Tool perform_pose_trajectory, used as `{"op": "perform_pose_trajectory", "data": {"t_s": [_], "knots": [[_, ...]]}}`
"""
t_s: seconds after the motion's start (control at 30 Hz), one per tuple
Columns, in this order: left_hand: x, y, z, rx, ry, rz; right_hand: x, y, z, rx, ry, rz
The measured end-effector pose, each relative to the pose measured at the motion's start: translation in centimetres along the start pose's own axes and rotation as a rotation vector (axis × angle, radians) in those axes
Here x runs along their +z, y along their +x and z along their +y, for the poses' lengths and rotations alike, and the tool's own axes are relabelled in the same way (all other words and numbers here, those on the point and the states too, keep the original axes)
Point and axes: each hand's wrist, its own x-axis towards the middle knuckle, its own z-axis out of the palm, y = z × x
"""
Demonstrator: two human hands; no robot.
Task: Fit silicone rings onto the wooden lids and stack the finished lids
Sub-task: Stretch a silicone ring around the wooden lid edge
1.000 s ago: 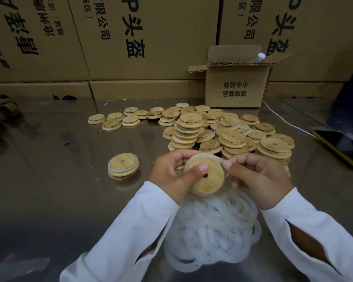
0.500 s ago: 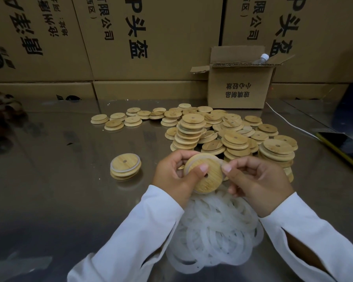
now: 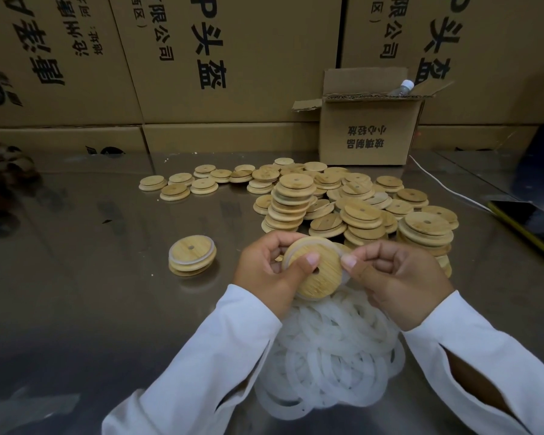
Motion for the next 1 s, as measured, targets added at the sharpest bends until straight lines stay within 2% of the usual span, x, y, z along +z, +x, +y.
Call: {"op": "perform_pose_trajectory", "data": {"t_s": [0.13, 0.27, 0.43, 0.67, 1.0], "knots": [[-0.08, 0.0, -0.08, -0.056, -0.049, -0.006, -0.24, -0.07, -0.24, 0.029, 0.025, -0.002], [0.07, 0.11, -0.51, -0.183, -0.149, 0.012, -0.23, -0.12, -0.28, 0.039, 0.034, -0.01], [0.07, 0.18, -0.71, -0.203, -0.121, 0.058, -0.37, -0.17, -0.58, 0.22, 0.127, -0.136], [0.13, 0.21, -0.78, -0.178, -0.089, 0.068, -0.1, -0.49, -0.36, 0.095, -0.033, -0.138], [0.09, 0.35, -0.66, -0.196, -0.12, 0.063, -0.6, 0.11, 0.16, 0.138, -0.026, -0.093]]}}
